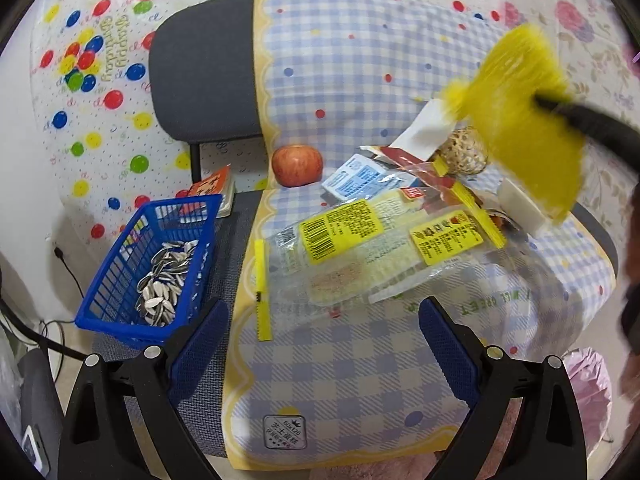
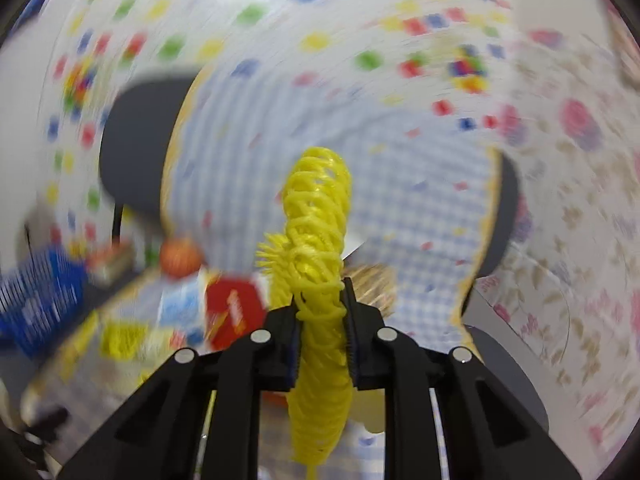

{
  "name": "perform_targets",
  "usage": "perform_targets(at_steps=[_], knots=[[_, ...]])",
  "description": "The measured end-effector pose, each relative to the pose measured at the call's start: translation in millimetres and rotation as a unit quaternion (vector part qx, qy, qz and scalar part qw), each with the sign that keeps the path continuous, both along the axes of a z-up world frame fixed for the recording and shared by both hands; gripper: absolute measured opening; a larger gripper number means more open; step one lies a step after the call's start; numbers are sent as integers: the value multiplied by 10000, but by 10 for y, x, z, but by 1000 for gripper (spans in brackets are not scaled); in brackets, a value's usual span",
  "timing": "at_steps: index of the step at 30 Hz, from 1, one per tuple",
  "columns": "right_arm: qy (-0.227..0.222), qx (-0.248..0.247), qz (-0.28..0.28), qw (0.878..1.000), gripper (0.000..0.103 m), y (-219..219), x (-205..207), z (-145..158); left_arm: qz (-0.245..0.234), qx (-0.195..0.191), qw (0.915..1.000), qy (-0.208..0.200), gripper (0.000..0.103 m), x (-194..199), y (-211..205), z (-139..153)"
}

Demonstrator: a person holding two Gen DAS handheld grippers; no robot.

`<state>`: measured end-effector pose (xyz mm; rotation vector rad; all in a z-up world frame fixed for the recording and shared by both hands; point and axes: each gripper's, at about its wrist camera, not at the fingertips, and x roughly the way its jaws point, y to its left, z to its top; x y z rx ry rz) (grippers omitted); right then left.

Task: Collect trash
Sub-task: 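Grasp the yellow foam net with the right gripper and lift it, then grasp the clear snack bag with the left gripper while the right gripper holds the net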

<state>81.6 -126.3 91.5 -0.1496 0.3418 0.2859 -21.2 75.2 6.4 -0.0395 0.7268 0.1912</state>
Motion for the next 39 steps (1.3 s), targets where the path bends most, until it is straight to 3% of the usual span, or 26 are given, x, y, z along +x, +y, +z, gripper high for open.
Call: perform_targets(at_steps=[4,15,18,19,20,24,25,27,28,31,35,39], knots=[[231,784,172,9965,17,-593,-214,207,-115,97,9999,-26,95,17,-88,-35],[815,1082,276,9904,17,-1104,-634,-120,-254,946,9952,89,91,336,-388,-326],[949,1125,307,9886,17,-1129,-622,-204,-283,1400,9896,176,90,457,-483,-421],[976,1131,312,9883,17,-1133,-616,-227,-298,1511,9879,194,87,483,-503,-437],[1018,1135,317,9878,17,-1128,-605,-254,-321,1618,9861,205,74,510,-526,-458],[1124,1185,329,9860,17,-1127,-594,-309,-395,2035,9778,315,59,650,-576,-539],[1127,1190,332,9859,17,-1128,-605,-311,-413,2055,9772,333,49,662,-580,-528],[1099,1180,345,9863,17,-1132,-648,-301,-448,1906,9805,188,31,624,-565,-428],[1073,1179,350,9866,17,-1139,-674,-290,-453,1805,9825,107,17,597,-553,-373],[959,1235,361,9870,17,-1175,-758,-231,-382,1489,9878,-235,2,459,-464,-82],[796,1309,409,9874,17,-1233,-862,-120,-412,833,9931,-718,1,194,-326,408],[762,1418,463,9859,17,-1292,-938,-60,-824,193,9912,-1023,1,-80,-367,768]])
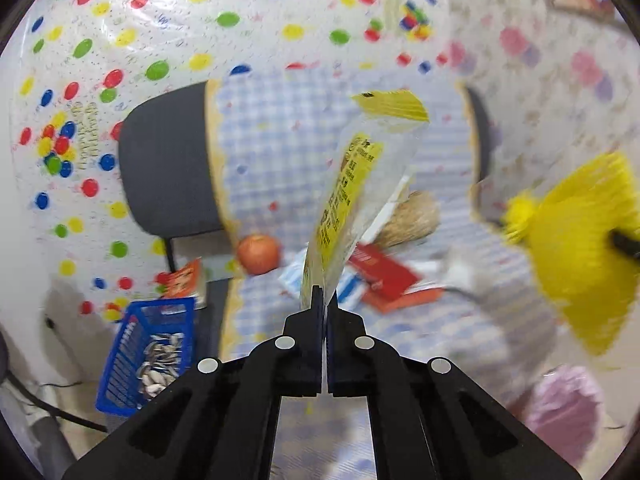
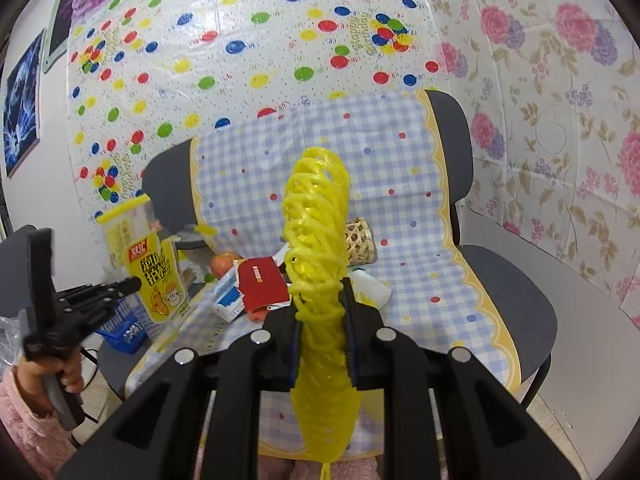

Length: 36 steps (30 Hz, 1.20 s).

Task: Collect trash
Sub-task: 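Grasp the clear snack bag with the left gripper while the right gripper holds the net, then carry both items to the pink-lined bin and open both grippers to drop them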

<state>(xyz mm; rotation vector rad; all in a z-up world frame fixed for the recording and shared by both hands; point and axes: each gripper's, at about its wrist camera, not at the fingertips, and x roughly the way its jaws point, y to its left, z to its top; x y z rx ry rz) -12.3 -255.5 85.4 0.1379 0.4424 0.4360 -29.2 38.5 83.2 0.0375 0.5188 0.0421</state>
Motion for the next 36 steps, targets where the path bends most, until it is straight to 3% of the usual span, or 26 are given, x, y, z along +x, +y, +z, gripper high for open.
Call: perform_targets(at_steps=[5,13,17,27,36], knots=[[-10,-40,-113,9999,17,-106,-141,8,-582,-272,9979,-112,1,-189,-338,75],[221,-253,-623,9975,17,-441,-385,-170,-1453,-381,9887,37,1,-281,-1026,-132],[345,-377,-979,9939,17,-661,-551,-256,-1904,-527,9801,176,1,-264,-1338,-282],[943,-633,-2069,9717,17,-1294,-1001,-584,-3192,-541,9449,487,2,-296,-2306,-638],[1612,-731,-2736,9454,18,-1708,-1145,-995,-3574,-675,9270,910,2,-205,-2864,-924]])
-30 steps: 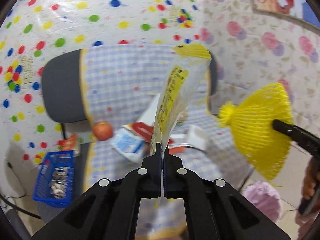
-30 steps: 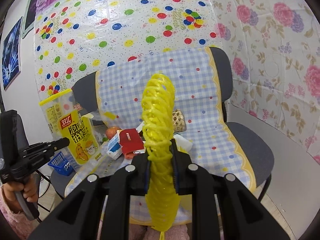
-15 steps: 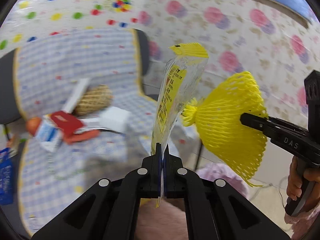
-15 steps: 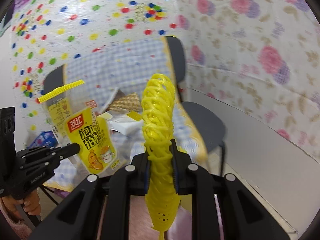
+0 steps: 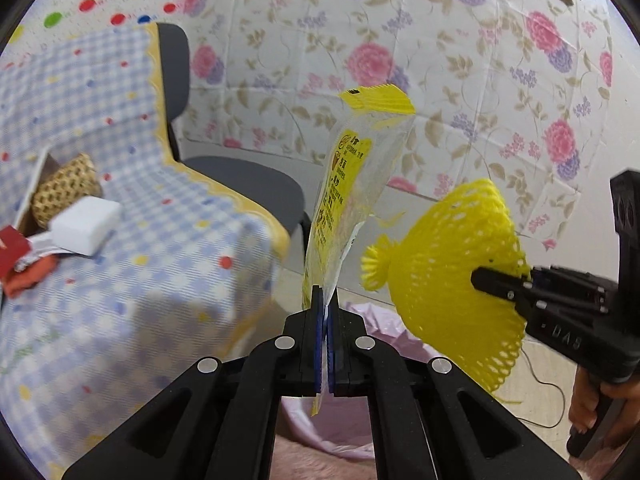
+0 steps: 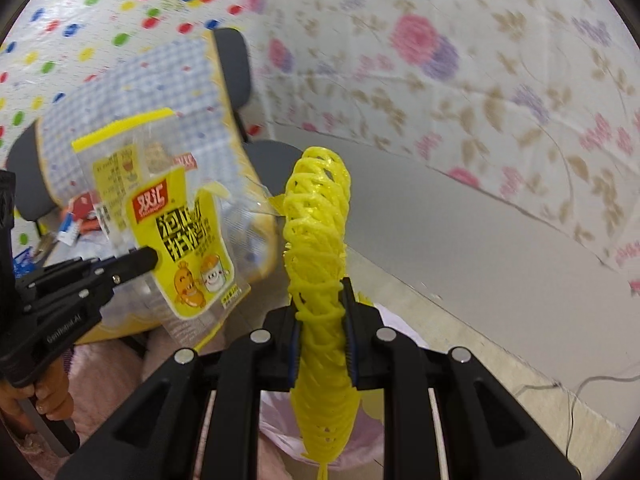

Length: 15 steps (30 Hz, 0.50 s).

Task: Collect trash
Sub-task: 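Carry both items to the pink-lined bin and open both grippers to drop them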

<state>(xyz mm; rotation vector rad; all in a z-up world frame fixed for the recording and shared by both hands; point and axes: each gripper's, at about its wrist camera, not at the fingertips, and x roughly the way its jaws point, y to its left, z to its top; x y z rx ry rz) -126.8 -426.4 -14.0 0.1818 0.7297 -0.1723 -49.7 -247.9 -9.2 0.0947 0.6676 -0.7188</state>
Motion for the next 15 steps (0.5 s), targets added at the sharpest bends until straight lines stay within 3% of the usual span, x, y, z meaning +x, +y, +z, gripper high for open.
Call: perform_targets(at_steps=[12,13,15], knots=[[813,306,-276,9958,20,-291,266,-732,-256,409,9950,873,5,275,-506,-493],[862,315,-273,9954,25,-301,290,-778,-283,427,9942,951,8,299,-527,-523],[973,324,-237,9944,44,-316,339,-880,-302,611,9912,1136,24,343,-562,-583]])
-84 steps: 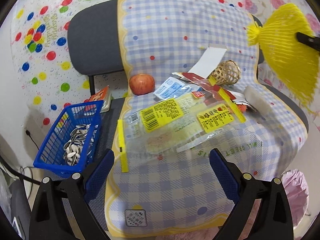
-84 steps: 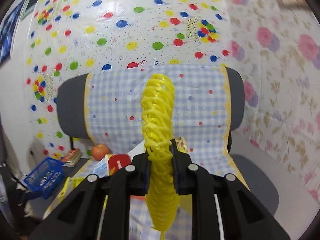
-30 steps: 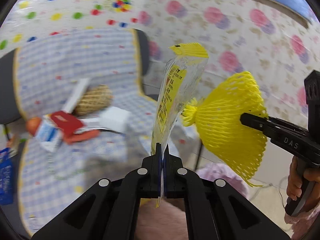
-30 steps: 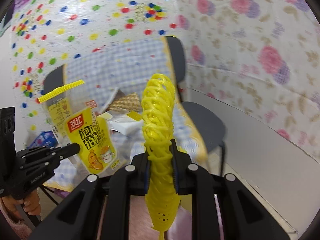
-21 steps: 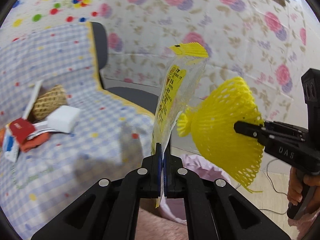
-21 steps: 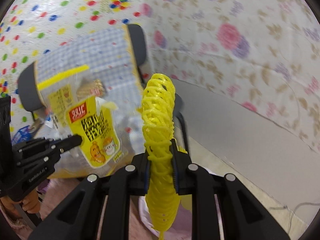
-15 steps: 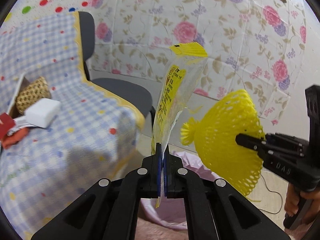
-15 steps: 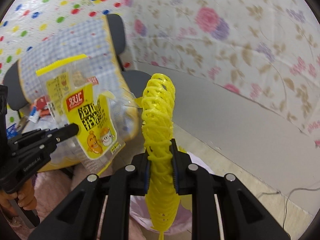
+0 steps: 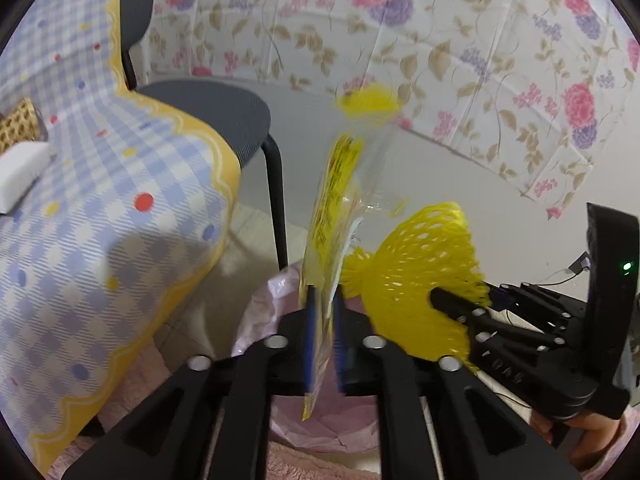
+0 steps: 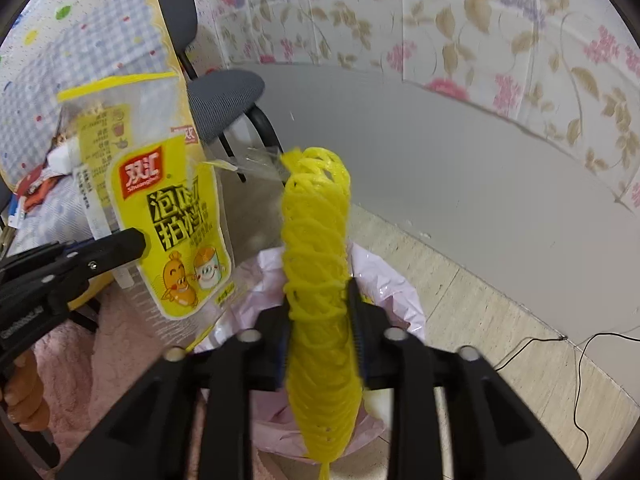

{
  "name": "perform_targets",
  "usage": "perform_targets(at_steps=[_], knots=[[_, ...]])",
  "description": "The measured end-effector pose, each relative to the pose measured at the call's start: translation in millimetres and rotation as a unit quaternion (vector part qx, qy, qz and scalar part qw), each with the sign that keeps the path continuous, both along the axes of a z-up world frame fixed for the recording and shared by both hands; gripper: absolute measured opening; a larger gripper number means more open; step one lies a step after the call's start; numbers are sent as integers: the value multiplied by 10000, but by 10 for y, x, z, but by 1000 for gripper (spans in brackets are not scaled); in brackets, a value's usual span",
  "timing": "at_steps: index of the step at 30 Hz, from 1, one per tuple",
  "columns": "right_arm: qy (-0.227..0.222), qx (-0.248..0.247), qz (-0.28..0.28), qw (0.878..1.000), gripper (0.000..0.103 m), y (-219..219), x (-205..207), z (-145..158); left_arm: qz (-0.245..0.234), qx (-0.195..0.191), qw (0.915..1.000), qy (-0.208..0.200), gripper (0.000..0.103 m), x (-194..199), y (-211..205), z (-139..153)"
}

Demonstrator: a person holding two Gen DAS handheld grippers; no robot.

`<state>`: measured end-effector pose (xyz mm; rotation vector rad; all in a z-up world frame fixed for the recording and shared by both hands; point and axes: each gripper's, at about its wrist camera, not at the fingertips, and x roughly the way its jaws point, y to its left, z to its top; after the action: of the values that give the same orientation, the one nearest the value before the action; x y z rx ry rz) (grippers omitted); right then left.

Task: Collect trash
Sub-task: 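Carry both items to the pink-lined bin and open both grippers to drop them, then move the right gripper back to the chair and grasp the white foam block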

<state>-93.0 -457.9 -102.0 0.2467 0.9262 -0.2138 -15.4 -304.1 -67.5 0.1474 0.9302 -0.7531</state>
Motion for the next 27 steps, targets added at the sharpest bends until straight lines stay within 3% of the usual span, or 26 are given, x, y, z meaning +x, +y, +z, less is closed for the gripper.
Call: perform_targets(at_steps=[1,2,7,12,19,27], knots=[[31,-1,-9,10000,50,-7,17,-37,10,26,10000,45,41,17,-5,-23],[62,-6,-28,10000,50,-4,26,-47,43,14,10000,56,49,30,8,-31],[-181,183,-113,9996,50,-83,-35,158,319,-45,9995,-17,50,66,227,71],[-792,237,14,9966,50,-4,-67,560,823,42,9949,-574,55,-24,603,335],[-1427,382,797,9858,50,462,43,1020,1281,-85,9878,-885,55,-90,1106,558],[-1596,233,1656,9729,50,1081,416,1278,1946,-84,9748,-1091,55,-70,1679,690]])
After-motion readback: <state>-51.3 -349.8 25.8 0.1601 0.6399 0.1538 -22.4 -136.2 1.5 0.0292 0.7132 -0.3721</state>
